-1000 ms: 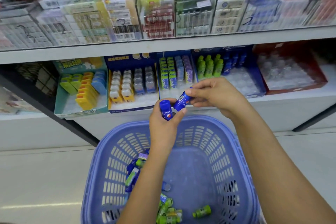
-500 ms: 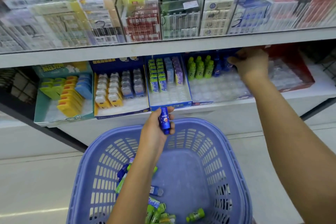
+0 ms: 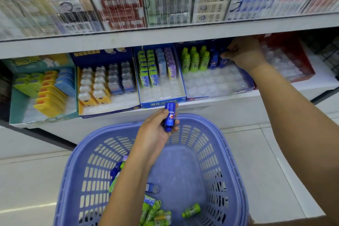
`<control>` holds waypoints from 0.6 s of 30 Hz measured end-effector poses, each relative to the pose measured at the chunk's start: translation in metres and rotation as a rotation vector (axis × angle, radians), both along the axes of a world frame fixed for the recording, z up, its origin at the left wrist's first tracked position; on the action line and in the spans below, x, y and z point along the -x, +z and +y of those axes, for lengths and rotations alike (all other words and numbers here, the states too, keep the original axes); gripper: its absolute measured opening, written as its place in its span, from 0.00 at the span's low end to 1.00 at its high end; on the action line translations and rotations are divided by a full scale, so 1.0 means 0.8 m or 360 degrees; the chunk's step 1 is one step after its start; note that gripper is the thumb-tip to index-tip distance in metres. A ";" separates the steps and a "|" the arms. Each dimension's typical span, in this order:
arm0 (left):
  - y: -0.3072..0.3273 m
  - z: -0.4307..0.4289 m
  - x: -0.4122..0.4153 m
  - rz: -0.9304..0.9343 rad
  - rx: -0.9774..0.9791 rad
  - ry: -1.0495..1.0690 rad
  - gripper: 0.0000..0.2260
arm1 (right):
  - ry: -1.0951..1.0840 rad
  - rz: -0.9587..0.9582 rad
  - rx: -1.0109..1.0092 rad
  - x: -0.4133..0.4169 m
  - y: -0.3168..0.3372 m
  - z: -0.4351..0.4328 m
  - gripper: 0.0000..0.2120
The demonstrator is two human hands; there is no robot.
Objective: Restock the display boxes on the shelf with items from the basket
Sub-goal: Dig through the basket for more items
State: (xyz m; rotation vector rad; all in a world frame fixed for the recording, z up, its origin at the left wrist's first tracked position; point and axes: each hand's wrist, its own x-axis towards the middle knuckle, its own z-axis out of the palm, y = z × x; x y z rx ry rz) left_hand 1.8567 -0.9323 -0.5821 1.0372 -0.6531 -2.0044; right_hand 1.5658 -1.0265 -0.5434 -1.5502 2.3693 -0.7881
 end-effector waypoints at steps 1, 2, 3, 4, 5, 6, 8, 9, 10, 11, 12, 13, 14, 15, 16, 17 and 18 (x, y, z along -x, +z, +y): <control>-0.002 -0.001 -0.002 -0.0014 0.0008 -0.0006 0.13 | -0.0013 0.0004 -0.0007 0.001 -0.003 -0.001 0.16; -0.004 -0.001 -0.004 -0.0045 0.0018 -0.0015 0.13 | -0.0024 -0.0019 -0.0005 0.001 -0.005 -0.002 0.16; -0.004 -0.001 -0.006 -0.0083 0.0029 -0.0036 0.12 | -0.0036 -0.0063 0.0006 0.001 -0.008 -0.001 0.16; -0.003 0.000 -0.008 -0.0106 0.0045 -0.0059 0.12 | -0.0051 -0.0103 0.0014 0.001 -0.009 0.000 0.16; -0.002 0.000 -0.010 -0.0101 0.0055 -0.0068 0.11 | -0.0058 -0.0124 0.0004 0.001 -0.009 0.001 0.16; -0.001 0.001 -0.012 -0.0067 0.0044 -0.0058 0.10 | -0.0059 -0.0128 -0.0027 0.003 -0.008 0.002 0.17; 0.005 0.004 -0.015 0.0061 0.0009 -0.0010 0.11 | -0.0047 -0.0119 -0.0101 0.004 -0.003 0.007 0.19; 0.008 0.005 -0.016 0.0134 0.0002 0.0009 0.12 | -0.0046 -0.0095 -0.0102 0.001 0.000 0.010 0.20; 0.010 0.006 -0.018 0.0198 0.0002 0.0021 0.13 | -0.0068 -0.0049 -0.0056 -0.005 0.005 0.014 0.20; 0.011 0.007 -0.020 0.0249 0.0013 0.0031 0.13 | -0.0099 -0.0015 0.0029 -0.014 0.010 0.019 0.17; 0.013 0.008 -0.022 0.0284 0.0040 0.0044 0.12 | -0.0094 -0.0053 0.0118 -0.029 0.015 0.025 0.14; 0.014 0.009 -0.024 0.0308 0.0077 0.0063 0.11 | -0.0035 -0.0252 0.0168 -0.048 0.020 0.031 0.11; 0.016 0.009 -0.024 0.0325 0.0112 0.0100 0.10 | 0.0072 -0.0565 0.0136 -0.072 0.024 0.039 0.09; 0.017 0.010 -0.024 0.0335 0.0131 0.0165 0.10 | 0.0220 -0.0860 0.0027 -0.098 0.029 0.049 0.11; 0.019 0.011 -0.023 0.0324 0.0152 0.0245 0.10 | 0.0381 -0.1086 -0.0144 -0.122 0.033 0.058 0.12; 0.020 0.011 -0.023 0.0277 0.0200 0.0327 0.11 | 0.0520 -0.1226 -0.0322 -0.144 0.034 0.067 0.13; 0.021 0.010 -0.023 0.0205 0.0277 0.0396 0.12 | 0.0621 -0.1325 -0.0455 -0.164 0.035 0.073 0.13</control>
